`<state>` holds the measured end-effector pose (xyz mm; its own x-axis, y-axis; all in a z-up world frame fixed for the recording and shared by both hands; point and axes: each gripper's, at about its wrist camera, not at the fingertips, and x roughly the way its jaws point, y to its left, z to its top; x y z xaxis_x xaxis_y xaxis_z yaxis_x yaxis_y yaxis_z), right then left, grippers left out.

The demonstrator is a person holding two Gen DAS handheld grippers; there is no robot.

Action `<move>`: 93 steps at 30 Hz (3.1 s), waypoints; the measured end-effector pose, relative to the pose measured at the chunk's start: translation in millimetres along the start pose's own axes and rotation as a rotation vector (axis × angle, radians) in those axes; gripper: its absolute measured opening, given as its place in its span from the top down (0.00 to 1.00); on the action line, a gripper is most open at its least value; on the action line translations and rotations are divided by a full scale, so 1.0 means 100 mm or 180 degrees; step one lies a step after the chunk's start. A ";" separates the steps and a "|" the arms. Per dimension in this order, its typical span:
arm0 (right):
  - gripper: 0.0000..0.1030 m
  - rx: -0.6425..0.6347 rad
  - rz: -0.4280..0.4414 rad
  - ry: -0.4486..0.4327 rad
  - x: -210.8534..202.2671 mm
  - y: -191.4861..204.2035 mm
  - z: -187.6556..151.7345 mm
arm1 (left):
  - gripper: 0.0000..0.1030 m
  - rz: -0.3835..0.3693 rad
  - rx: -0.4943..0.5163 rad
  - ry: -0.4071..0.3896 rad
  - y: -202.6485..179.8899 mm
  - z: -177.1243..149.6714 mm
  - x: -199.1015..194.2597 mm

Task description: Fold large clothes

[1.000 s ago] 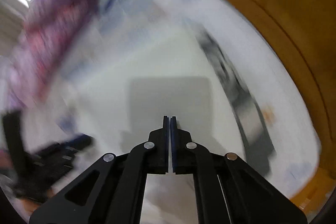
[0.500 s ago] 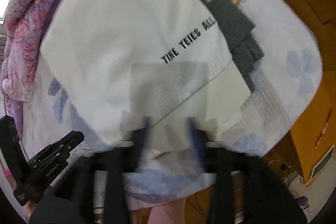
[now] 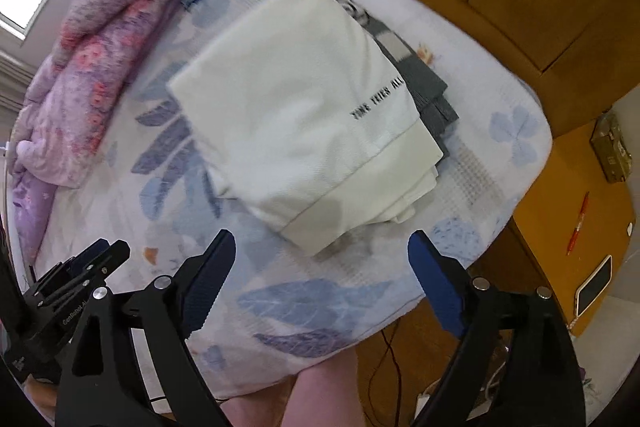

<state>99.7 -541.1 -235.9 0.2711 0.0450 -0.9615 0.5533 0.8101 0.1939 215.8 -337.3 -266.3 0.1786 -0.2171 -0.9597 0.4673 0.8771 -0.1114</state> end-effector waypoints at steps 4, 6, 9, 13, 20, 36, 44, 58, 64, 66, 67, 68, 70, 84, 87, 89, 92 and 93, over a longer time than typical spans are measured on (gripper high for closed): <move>0.12 0.0042 0.0038 -0.0287 -0.40 0.24 -0.29 | 0.38 0.0059 0.0153 -0.0276 0.05 -0.21 -0.51; 0.08 0.0051 0.0046 -0.0449 -0.57 0.35 -0.44 | 0.35 0.0067 0.0216 -0.0378 0.09 -0.35 -0.74; 0.08 0.0115 -0.0011 -0.0686 -0.80 0.53 -0.72 | 0.31 0.0028 0.0301 -0.0502 0.20 -0.56 -1.04; 0.08 0.0223 0.0020 -0.0984 -1.05 0.77 -1.18 | 0.20 0.0054 0.0541 -0.0762 0.35 -0.86 -1.55; 0.07 0.0412 -0.0037 -0.1331 -1.39 1.21 -1.96 | 0.10 -0.0129 0.0910 -0.1241 0.70 -1.38 -2.40; 0.07 0.0012 -0.0327 -0.1962 -2.18 1.82 -2.64 | 0.07 -0.0126 0.0889 -0.1739 1.01 -1.99 -3.20; 0.07 -0.0060 -0.0315 -0.1967 -2.18 1.74 -2.57 | 0.07 0.0060 0.0890 -0.1651 0.93 -1.91 -3.06; 0.07 -0.0285 -0.0328 -0.1975 -2.14 1.74 -2.40 | 0.07 0.0045 0.0781 -0.1573 0.87 -1.82 -2.85; 0.07 -0.0296 -0.0338 -0.1962 -2.13 1.71 -2.36 | 0.07 0.0037 0.0733 -0.1616 0.82 -1.76 -2.85; 0.07 -0.0298 -0.0335 -0.1977 -2.12 1.71 -2.36 | 0.07 0.0045 0.0731 -0.1625 0.80 -1.73 -2.86; 0.07 -0.0298 -0.0332 -0.1974 -2.12 1.70 -2.35 | 0.07 0.0052 0.0732 -0.1624 0.79 -1.72 -2.85; 0.07 -0.0302 -0.0326 -0.1960 -2.10 1.69 -2.35 | 0.07 0.0055 0.0728 -0.1626 0.79 -1.72 -2.86; 0.07 -0.0291 -0.0323 -0.1949 -2.12 1.68 -2.34 | 0.07 0.0064 0.0712 -0.1642 0.78 -1.70 -2.87; 0.07 -0.0277 -0.0322 -0.1963 -2.10 1.66 -2.35 | 0.07 0.0000 0.0668 -0.1607 0.75 -1.56 -2.84; 0.07 -0.0263 -0.0331 -0.1964 -2.11 1.65 -2.35 | 0.07 0.0015 0.0674 -0.1571 0.74 -1.54 -2.82; 0.07 -0.0256 -0.0330 -0.1980 -2.13 1.64 -2.34 | 0.07 0.0032 0.0687 -0.1549 0.73 -1.53 -2.80; 0.07 -0.0260 -0.0342 -0.1990 -2.13 1.63 -2.33 | 0.07 0.0027 0.0684 -0.1539 0.72 -1.51 -2.79; 0.07 -0.0266 -0.0344 -0.1984 -2.12 1.63 -2.31 | 0.07 0.0022 0.0682 -0.1543 0.72 -1.52 -2.79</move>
<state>-49.6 -283.4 -45.2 0.6385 -0.3678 -0.6761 0.5467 0.8351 0.0620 68.2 -148.3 -46.1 0.5386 -0.4293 -0.7250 0.6222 0.7829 -0.0014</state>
